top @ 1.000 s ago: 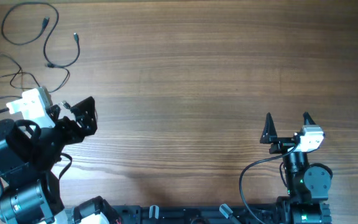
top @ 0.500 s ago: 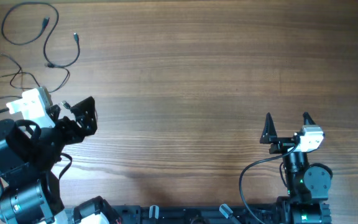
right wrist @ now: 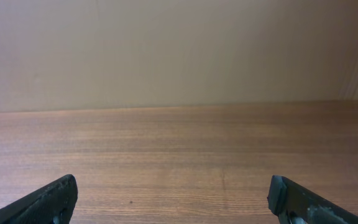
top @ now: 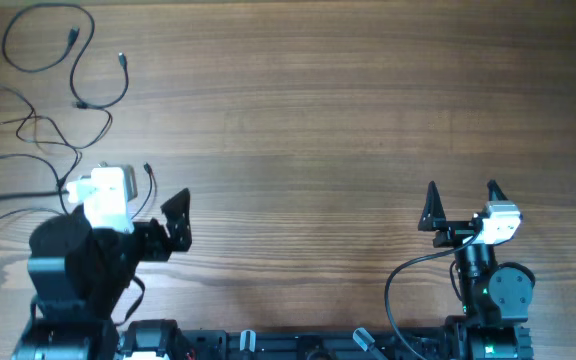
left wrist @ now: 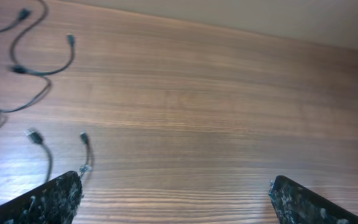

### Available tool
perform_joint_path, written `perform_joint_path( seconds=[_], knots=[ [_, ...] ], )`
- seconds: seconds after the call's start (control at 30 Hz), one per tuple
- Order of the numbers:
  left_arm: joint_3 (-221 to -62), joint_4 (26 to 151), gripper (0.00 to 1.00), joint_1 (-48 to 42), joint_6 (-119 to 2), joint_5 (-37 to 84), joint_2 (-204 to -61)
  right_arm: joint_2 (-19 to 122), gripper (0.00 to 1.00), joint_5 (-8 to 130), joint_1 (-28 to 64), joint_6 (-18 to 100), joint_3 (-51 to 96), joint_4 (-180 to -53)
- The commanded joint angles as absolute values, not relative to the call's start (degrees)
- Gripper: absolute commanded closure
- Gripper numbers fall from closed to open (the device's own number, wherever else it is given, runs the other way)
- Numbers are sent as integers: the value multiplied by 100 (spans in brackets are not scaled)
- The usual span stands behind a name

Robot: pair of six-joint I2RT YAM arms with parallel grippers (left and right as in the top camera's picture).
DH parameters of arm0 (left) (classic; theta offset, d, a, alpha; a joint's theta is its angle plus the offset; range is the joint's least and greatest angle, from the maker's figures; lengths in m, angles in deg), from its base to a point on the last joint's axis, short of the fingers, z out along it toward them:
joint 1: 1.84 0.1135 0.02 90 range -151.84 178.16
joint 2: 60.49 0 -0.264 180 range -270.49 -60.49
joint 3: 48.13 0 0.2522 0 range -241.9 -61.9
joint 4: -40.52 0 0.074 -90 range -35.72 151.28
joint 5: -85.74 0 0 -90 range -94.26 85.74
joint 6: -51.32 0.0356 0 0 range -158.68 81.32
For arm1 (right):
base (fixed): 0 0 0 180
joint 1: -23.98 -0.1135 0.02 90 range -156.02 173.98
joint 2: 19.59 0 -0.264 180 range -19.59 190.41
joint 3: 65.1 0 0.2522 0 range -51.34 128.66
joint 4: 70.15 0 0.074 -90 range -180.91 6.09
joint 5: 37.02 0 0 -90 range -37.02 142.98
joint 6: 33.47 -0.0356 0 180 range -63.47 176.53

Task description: Untangle cables

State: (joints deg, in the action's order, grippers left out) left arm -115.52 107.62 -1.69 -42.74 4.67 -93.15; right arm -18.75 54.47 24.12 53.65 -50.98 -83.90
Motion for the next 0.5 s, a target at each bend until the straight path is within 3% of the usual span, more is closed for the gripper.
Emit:
perform_joint_path(
  seconds=[0.0,0.47],
  knots=[
    [-11063,10789,0,-200,-4188,161,-8786,-1938,0,5524,2384,5444,-5104,-8381],
    [-9441,9748,0,-851,-4210,165,-7003,-1938,0,5524,2384,5446,-5104,-8381]
  ],
)
